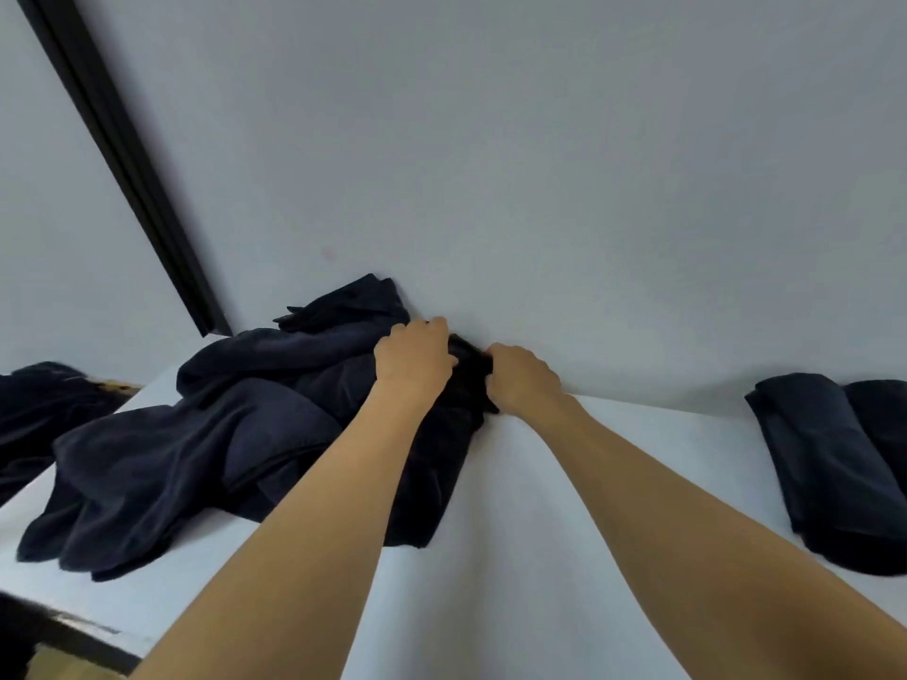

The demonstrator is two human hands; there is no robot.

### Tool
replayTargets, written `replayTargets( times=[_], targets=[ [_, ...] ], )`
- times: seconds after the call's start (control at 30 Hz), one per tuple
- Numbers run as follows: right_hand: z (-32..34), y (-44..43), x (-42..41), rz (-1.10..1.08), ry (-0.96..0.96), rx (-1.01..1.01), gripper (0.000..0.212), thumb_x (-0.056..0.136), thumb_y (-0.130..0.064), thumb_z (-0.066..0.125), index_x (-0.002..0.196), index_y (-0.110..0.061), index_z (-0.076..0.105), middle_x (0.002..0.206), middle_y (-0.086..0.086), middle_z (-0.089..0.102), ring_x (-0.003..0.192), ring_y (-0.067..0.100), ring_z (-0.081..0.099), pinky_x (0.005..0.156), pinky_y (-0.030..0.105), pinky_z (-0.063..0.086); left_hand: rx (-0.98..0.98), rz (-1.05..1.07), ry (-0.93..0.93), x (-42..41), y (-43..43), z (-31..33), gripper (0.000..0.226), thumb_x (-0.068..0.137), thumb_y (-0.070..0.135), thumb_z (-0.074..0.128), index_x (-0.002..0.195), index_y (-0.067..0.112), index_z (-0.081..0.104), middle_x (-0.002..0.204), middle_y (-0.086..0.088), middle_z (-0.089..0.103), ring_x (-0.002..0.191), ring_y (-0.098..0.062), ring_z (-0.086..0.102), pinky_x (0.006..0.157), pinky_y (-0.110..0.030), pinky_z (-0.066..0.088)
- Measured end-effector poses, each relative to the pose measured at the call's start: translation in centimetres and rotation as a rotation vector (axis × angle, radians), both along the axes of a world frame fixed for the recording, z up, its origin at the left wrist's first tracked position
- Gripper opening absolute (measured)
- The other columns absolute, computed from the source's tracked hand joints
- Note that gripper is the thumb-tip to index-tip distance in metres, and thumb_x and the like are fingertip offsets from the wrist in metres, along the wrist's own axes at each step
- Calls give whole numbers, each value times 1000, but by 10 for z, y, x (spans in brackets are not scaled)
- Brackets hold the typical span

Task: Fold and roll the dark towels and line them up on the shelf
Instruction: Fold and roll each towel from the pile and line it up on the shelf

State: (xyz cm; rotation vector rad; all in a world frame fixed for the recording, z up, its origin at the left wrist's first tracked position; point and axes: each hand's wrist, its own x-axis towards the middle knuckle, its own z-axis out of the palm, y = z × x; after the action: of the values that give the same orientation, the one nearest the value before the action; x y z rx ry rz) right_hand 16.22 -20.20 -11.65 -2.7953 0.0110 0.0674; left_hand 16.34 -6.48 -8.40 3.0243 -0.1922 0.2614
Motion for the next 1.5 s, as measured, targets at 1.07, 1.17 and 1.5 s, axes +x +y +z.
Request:
replayTargets(
  times=[1.07,1.17,1.5],
  targets=[
    [317,-158,-214,-80,-1152,613,13,86,-34,62,85,-26,72,77,-18,67,79,3,62,80,30,53,-521,-487,-350,-134,-35,254,17,85,38,71,74,25,66,71,5,61,73,-15,59,61,-23,40],
    [324,-137,-239,70,-975,582,14,84,-35,67,82,-24,74,78,-10,71,77,8,66,71,29,56,-651,-685,-289,-181,-72,271,37,76,53,74,106,33,68,87,11,68,80,-4,63,69,-20,45],
    [244,-146,-297,57,-323,666,31,85,-14,69,113,-19,57,101,7,72,79,19,69,64,32,52,-907,-653,-301,-219,-105,288,35,88,26,68,89,-9,67,85,-29,64,71,-21,55,71,-46,51]
  ],
)
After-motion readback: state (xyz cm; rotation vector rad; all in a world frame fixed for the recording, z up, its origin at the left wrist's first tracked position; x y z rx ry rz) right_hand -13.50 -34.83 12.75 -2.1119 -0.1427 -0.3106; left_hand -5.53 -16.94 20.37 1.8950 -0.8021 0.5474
